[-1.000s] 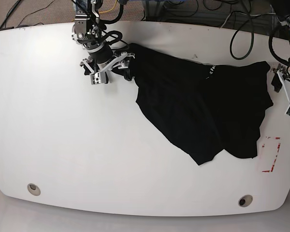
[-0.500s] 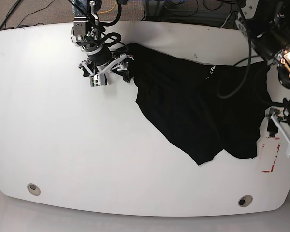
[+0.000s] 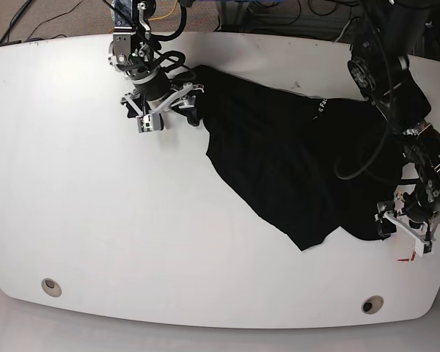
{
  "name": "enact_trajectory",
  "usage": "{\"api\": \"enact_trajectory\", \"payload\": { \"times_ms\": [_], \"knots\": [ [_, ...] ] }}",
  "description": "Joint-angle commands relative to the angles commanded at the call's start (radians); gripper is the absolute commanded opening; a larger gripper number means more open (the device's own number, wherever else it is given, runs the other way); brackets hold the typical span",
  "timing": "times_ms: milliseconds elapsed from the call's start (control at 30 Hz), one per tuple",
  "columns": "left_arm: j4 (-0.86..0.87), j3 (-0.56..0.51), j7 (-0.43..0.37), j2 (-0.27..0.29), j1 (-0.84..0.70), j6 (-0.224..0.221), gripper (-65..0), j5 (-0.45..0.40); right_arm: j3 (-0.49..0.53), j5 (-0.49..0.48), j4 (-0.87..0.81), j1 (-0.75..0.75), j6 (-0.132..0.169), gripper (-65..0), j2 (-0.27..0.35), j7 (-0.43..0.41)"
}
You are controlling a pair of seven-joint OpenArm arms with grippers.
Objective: Layout the t-shirt on the table in an organized manner, then fold the t-shirt properly
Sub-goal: 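Move the left gripper along the shirt to grasp its lower hem corner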
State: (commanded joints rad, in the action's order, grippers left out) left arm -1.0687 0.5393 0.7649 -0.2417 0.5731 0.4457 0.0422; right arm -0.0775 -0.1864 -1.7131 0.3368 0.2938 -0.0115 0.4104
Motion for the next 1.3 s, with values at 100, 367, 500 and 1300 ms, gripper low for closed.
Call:
{"api": "enact_trajectory", "payload": {
  "times_ms": [100,367,500,1300],
  "knots": [
    [0.158,0.000,-0.097,-0.011,0.048,-0.002,-17.2,0.000,-0.002,0.000,0.000,0.000,0.000,-16.0,0.000,0.000],
    [0.512,0.000,-0.354,-0.087,0.143,-0.095,-17.2,0.000,0.002,0.000,0.000,-0.002,0.000,-16.0,0.002,0.000],
    [0.641,-0.005,-0.442,-0.114,0.167,-0.121,-17.1,0.000,0.000,0.000,0.000,-0.002,0.000,-16.0,0.002,0.000],
    [0.700,-0.006,-0.462,-0.015,0.164,-0.118,-17.8,0.000,-0.003,0.000,0.002,-0.015,0.000,-16.0,0.002,-0.002]
  ]
}}
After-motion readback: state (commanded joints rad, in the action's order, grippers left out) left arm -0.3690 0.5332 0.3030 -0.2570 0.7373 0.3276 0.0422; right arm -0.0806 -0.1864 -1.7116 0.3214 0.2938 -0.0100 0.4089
